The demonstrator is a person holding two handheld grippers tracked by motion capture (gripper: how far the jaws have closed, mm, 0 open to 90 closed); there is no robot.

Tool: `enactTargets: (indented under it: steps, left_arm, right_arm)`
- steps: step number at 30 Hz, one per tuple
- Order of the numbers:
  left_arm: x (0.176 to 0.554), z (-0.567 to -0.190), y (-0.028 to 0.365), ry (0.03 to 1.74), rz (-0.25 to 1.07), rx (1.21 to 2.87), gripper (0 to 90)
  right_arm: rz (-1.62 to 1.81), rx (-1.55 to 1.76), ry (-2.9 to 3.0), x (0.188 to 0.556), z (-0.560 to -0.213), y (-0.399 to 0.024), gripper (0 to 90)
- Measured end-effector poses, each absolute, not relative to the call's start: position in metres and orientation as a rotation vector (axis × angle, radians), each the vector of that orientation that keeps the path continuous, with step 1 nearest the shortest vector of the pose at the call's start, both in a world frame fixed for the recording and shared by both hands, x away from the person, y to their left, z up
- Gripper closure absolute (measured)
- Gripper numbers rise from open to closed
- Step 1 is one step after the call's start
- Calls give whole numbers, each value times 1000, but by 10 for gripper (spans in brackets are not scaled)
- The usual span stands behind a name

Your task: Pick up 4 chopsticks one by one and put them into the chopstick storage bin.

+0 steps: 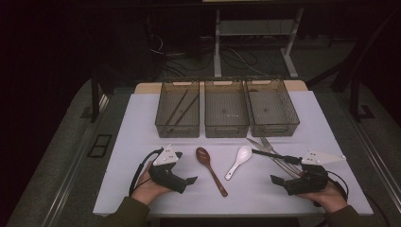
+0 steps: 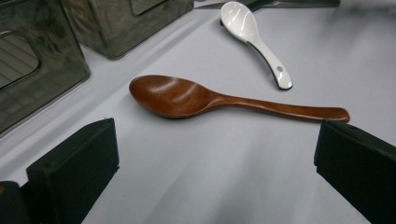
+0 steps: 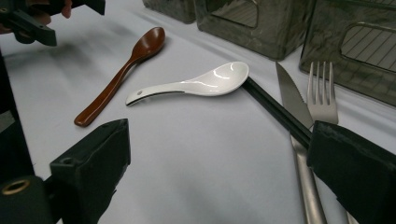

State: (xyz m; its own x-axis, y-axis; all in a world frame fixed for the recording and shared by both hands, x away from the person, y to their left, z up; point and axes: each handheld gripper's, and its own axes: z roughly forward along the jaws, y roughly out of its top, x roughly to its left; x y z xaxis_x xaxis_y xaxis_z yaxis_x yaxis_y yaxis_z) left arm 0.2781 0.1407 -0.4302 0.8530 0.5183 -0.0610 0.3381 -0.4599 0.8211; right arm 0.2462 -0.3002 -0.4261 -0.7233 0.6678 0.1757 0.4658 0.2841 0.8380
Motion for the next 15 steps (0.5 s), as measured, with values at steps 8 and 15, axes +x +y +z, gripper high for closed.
enactTargets:
  steps: [8,15]
  left_arm:
    - [279,-431,142,617,233,2086,0]
    - [281,-431,144,605,234,2080,0]
  right_arm:
    - [1361,1036,2379,248,-421,-300,58]
    - [1302,1028,2414,251,-420,-298,59]
